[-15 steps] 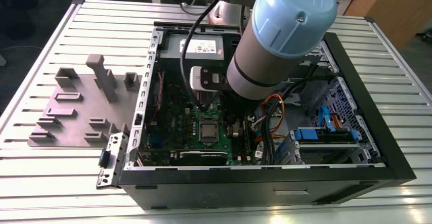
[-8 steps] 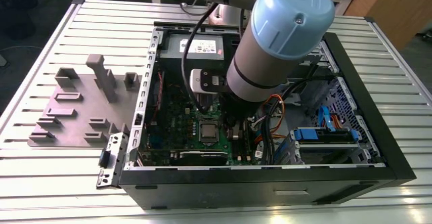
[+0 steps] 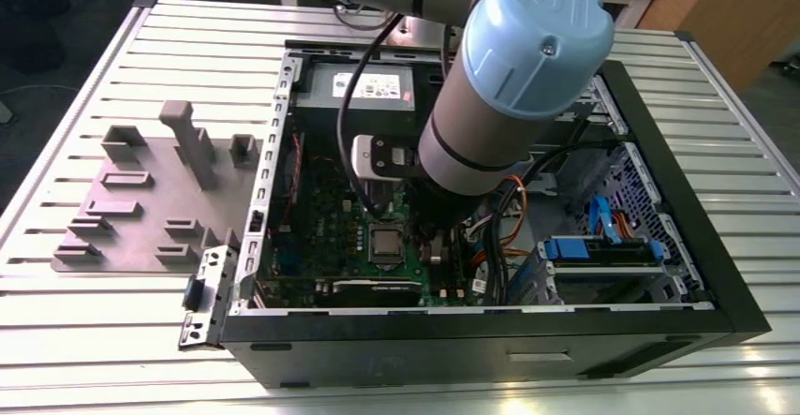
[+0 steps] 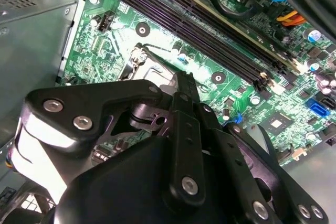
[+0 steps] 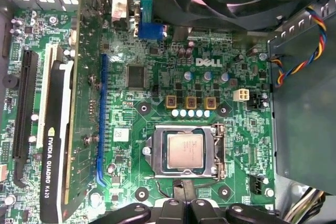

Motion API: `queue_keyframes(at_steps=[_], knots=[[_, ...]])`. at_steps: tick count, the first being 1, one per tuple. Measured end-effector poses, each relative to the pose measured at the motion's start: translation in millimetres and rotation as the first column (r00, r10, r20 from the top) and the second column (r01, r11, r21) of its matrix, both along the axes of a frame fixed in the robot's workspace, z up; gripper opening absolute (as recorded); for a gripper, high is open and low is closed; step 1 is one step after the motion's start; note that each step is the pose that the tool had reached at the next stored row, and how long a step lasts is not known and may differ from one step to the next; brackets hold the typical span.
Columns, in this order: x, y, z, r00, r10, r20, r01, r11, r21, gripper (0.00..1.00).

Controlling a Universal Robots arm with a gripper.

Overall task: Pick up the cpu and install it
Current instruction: 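Install the first cpu locking lever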

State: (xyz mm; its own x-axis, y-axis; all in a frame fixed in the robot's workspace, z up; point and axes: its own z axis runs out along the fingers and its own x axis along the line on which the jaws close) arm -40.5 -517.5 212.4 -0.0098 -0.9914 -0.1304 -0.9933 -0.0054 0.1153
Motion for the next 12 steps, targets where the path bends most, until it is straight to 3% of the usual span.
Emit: queue_keyframes(at_steps=[7, 12], knots=[[0.0, -3.3, -2.9, 1.0, 0.0, 0.004, 0.0, 1.0, -0.0023, 0.11], [0.1, -3.3, -4.5, 1.0, 0.0, 0.0053, 0.0, 0.9999, -0.0147, 0.11]])
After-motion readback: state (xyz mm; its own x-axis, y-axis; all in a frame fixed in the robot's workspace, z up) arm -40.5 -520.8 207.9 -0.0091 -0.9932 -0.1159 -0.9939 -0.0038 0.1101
